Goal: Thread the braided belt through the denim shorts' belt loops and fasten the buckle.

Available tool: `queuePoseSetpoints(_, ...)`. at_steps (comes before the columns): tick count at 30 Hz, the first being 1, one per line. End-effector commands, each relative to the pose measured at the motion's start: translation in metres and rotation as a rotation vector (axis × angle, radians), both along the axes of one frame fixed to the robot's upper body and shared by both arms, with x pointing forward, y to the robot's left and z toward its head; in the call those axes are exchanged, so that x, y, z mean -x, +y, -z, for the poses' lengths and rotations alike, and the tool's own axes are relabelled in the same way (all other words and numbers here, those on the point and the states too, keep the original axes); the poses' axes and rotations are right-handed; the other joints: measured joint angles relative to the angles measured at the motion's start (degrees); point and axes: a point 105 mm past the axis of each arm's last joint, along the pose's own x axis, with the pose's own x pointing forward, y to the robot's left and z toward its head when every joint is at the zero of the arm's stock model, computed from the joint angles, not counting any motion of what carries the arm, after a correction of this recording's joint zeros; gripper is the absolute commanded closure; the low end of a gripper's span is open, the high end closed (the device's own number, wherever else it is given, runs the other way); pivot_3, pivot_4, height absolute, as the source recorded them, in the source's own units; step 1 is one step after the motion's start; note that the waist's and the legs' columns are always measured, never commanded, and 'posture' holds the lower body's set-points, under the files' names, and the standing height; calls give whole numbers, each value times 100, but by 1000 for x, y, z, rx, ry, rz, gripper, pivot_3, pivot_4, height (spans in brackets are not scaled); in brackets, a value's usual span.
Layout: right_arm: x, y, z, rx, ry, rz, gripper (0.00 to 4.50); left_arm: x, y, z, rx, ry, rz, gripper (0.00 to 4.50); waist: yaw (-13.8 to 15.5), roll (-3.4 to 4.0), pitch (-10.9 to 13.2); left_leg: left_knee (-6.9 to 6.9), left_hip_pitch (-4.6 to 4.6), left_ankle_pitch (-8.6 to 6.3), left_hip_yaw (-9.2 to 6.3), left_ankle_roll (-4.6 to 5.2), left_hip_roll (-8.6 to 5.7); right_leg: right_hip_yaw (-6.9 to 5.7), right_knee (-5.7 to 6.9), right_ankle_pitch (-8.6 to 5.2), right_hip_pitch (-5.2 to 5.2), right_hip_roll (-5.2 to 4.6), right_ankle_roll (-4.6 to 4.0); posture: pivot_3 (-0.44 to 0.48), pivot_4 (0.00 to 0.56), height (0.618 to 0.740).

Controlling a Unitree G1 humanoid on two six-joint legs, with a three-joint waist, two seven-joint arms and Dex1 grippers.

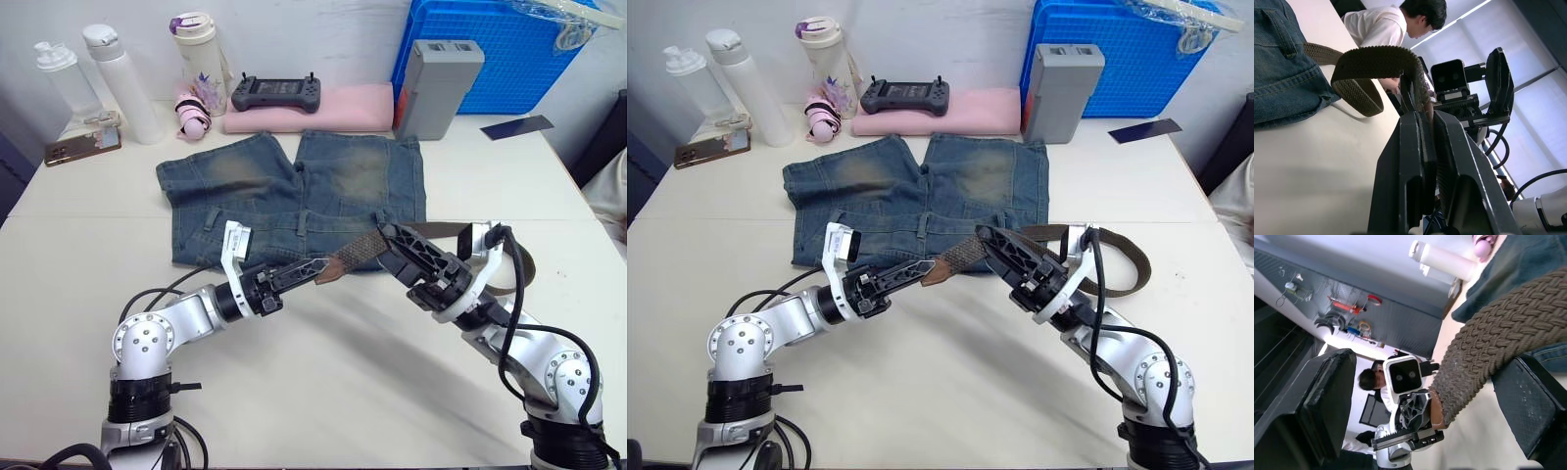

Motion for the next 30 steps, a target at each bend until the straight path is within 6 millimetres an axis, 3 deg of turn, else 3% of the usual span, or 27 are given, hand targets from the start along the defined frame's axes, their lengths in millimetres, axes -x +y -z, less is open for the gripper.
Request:
queuePoseSetpoints(1,1,-2,-9,-54,-16,17,778,6,-1,-8,16,-35,20,4500,2,0,0,0,0,0,0,0,0,1,0,0,0,0,0,0,150,739)
queuePoseSetpoints(9,-5,-9,-8,-73,3,66,4443,7,0,-6,12,-29,24,4500,2,0,0,-5,0,0,0,1,0,2,-4,0,0,0,0,0,150,739)
queuePoseSetpoints(16,-8,-13,-15,-116,-19,102,4443,5,0,-3,-14,-19,18,4500,4,0,0,-12,-1,0,0,1,0,2,-12,0,0,0,0,0,150,739)
queuePoseSetpoints(20,-11,-22,-14,-131,-15,148,4500,-9,6,-4,-129,-119,-72,2994,5,0,0,-18,-1,0,0,1,0,2,-16,0,-1,0,0,0,150,739)
queuePoseSetpoints(26,-17,-38,-10,-172,13,234,4500,-40,32,22,-715,-720,-200,349,8,9,-1,-52,9,2,22,-3,0,16,-24,0,-12,11,-1,0,150,739)
queuePoseSetpoints(27,-18,-40,-11,-183,14,244,4500,-46,39,26,-812,-831,-211,79,13,9,-1,-54,7,2,22,-3,0,16,-25,0,-14,11,-1,0,150,739)
queuePoseSetpoints(30,-20,-43,-12,-196,14,260,4500,-57,55,35,-974,-1013,-217,79,12,10,-1,-58,-6,2,26,-3,0,18,-28,0,-30,7,-1,0,150,739)
